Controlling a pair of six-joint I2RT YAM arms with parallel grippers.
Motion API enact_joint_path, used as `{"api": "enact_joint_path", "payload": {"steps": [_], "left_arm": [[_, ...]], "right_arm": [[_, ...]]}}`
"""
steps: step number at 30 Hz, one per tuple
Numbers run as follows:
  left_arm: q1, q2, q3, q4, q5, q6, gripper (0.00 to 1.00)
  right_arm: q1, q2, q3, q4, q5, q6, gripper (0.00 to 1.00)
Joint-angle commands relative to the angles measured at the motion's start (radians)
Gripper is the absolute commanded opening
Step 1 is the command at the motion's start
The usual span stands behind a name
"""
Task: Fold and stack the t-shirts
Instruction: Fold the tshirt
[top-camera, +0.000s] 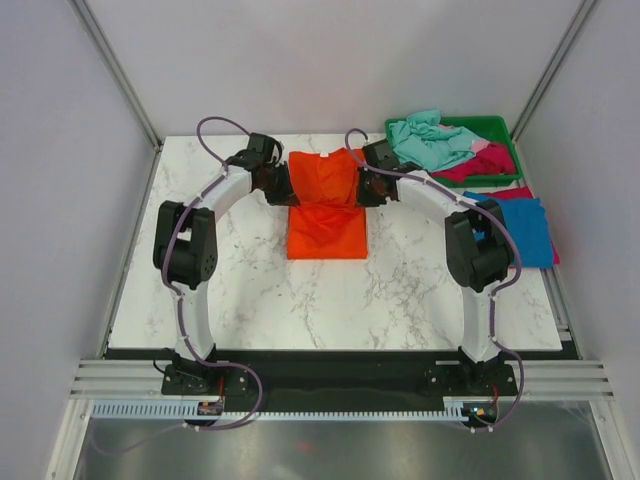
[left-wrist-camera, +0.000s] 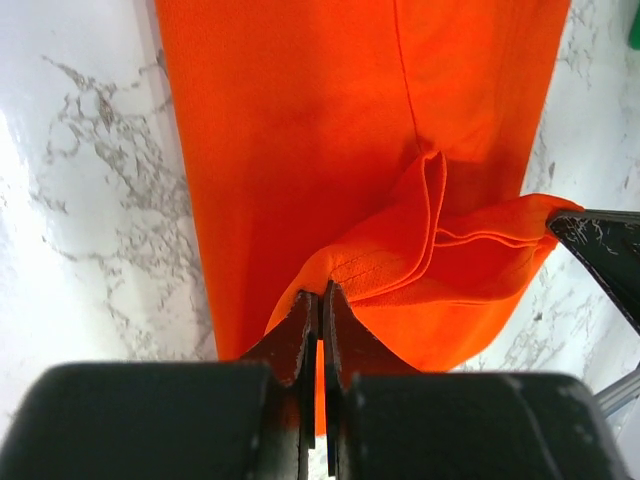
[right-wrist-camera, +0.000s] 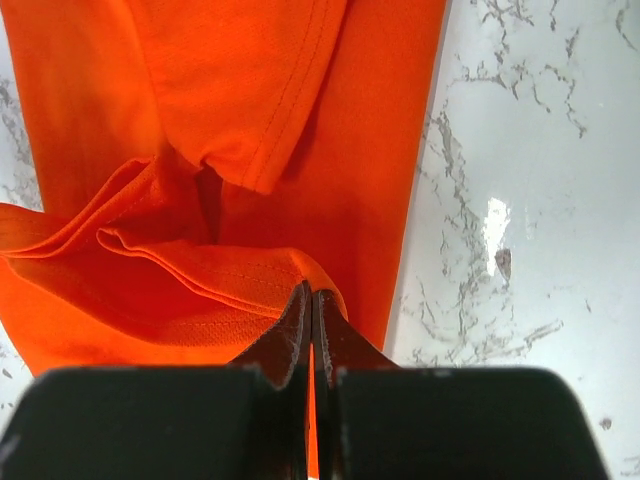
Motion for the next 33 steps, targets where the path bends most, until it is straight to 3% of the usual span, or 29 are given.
{"api": "enact_joint_path", "payload": {"steps": [1, 3, 5, 6, 8, 9, 11, 15, 17, 20, 21, 23, 25, 27, 28, 33], "left_arm": [[0.009, 0.050, 0.080, -0.007, 0.041, 0.049, 0.02], [0.013, 0.081, 0.097, -0.009, 0.042, 0.053, 0.03], [0.018, 0.102, 0.122, -0.016, 0.045, 0.052, 0.05], [0.024, 0.122, 0.130, -0.018, 0.052, 0.049, 0.08], [0.030, 0.141, 0.162, -0.036, 0.064, 0.044, 0.14], [0.039, 0.162, 0.182, -0.049, 0.071, 0.044, 0.28], [0.053, 0.202, 0.301, -0.126, 0.082, 0.059, 0.45], [0.107, 0.312, 0.719, -0.315, 0.087, 0.065, 0.55], [0.121, 0.293, 0.755, -0.326, 0.095, 0.064, 0.71], [0.118, 0.180, 0.658, -0.322, 0.062, 0.081, 0.72], [0.113, 0.149, 0.563, -0.316, 0.059, 0.088, 0.72], [0.105, 0.033, 0.442, -0.278, 0.050, 0.105, 0.72], [0.096, -0.063, 0.212, -0.181, 0.052, 0.111, 0.72], [0.092, -0.207, -0.024, -0.094, 0.070, 0.107, 0.72], [0.091, -0.243, -0.091, -0.060, 0.078, 0.098, 0.72], [0.091, -0.379, -0.373, 0.065, 0.114, 0.081, 0.72]], "right_arm": [[-0.016, 0.040, 0.080, 0.009, -0.029, -0.022, 0.00], [-0.022, 0.066, 0.107, 0.009, -0.044, -0.025, 0.00], [-0.032, 0.093, 0.129, 0.007, -0.058, -0.025, 0.08], [-0.041, 0.103, 0.137, 0.007, -0.064, -0.023, 0.23], [-0.052, 0.130, 0.169, 0.006, -0.081, -0.020, 0.43], [-0.067, 0.141, 0.189, -0.002, -0.098, -0.019, 0.61], [-0.087, 0.178, 0.281, -0.043, -0.116, -0.016, 0.69], [-0.153, 0.235, 0.528, -0.154, -0.171, -0.028, 0.77], [-0.160, 0.203, 0.579, -0.174, -0.197, -0.042, 0.79], [-0.156, 0.082, 0.443, -0.128, -0.240, -0.054, 0.85], [-0.151, 0.043, 0.382, -0.106, -0.253, -0.053, 0.90], [-0.142, -0.068, 0.166, -0.030, -0.291, -0.039, 0.92], [-0.130, -0.173, -0.056, 0.068, -0.335, -0.014, 0.95], [-0.115, -0.224, -0.189, 0.136, -0.381, 0.030, 0.96], [-0.108, -0.242, -0.299, 0.170, -0.406, 0.044, 0.96], [-0.088, -0.293, -0.508, 0.303, -0.472, 0.096, 0.97]]}}
